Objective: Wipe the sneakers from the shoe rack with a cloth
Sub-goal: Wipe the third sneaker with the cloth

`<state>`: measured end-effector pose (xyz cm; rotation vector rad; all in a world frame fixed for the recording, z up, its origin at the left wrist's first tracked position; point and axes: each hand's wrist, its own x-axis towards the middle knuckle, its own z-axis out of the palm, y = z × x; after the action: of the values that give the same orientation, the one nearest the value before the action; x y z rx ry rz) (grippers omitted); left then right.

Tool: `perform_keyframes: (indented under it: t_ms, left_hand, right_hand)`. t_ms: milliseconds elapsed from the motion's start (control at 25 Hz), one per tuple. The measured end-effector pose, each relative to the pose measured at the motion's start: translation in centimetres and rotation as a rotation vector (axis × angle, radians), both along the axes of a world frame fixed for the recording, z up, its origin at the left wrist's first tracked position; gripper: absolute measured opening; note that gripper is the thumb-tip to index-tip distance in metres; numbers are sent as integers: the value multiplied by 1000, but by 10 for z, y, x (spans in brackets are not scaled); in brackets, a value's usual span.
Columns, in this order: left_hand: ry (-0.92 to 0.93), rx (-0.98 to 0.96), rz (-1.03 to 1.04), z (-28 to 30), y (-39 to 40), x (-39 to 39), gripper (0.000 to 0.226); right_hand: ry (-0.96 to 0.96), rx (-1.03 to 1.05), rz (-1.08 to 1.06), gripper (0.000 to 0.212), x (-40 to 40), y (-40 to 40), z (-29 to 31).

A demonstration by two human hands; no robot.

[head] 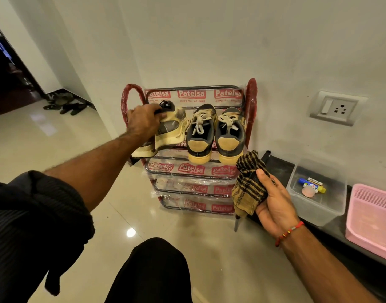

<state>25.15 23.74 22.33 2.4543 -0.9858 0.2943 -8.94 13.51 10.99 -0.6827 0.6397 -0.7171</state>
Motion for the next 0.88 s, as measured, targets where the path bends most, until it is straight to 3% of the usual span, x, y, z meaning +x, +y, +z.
perform_keyframes:
  t_ms: [240, 560, 720, 880]
  left_hand:
    - [25, -165, -10, 74, 33, -24, 30]
    - [205, -93, -362, 155, 88, -156, 26]
    - [520, -42, -488, 135, 88, -214, 22]
    - [772, 46, -507, 64, 55, -268, 10]
  right_hand:
    - [-17, -17, 11, 42, -23, 3, 14]
    - [-38, -48, -8, 47, -84, 6, 39]
    - [-115, -100, 4, 48, -127, 5, 50]
    - [-35, -202, -31, 57, -164, 4, 51]
